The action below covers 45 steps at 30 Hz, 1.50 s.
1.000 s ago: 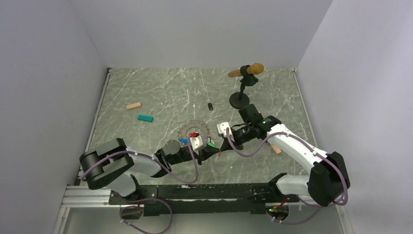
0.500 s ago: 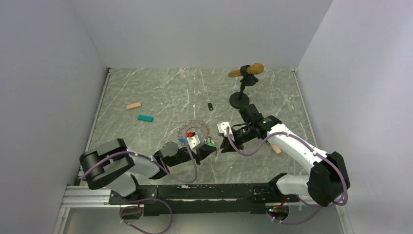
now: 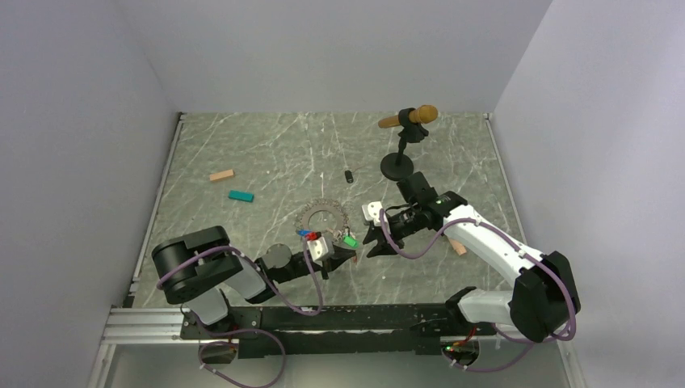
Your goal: Put the keys on the keyring
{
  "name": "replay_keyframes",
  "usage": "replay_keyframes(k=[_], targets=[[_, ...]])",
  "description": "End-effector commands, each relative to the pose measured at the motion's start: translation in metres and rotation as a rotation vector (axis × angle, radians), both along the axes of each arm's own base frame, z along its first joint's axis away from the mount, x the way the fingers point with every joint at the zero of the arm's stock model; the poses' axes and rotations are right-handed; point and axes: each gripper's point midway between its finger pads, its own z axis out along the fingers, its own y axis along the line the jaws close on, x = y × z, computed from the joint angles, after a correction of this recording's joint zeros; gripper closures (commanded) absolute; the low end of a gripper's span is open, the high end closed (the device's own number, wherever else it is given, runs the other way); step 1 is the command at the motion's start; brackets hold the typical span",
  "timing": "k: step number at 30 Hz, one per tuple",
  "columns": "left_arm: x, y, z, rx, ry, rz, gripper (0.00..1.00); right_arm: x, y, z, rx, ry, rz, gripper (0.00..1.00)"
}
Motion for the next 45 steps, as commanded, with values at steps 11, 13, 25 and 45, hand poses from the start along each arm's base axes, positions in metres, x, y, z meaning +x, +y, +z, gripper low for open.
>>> replay_keyframes(k=[11,13,25,45], targets=[[-0.008,-0.010,0.066,-0.171,-0.249,-0.042,1.00,-0.008,0.009,0.014,0.084,-0.002,0.076,0.65],[-0.009,-0.011,0.067,-0.173,-0.250,-0.047,1.00,-0.008,0.010,0.015,0.086,-0.001,0.079,0.65],[-0.009,-0.012,0.079,-0.206,-0.256,-0.041,1.00,-0.013,0.013,0.014,0.087,0.002,0.097,0.72],[-0.011,-0.013,0.081,-0.219,-0.232,-0.043,1.00,-0.006,0.016,0.015,0.072,-0.005,0.063,0.98]])
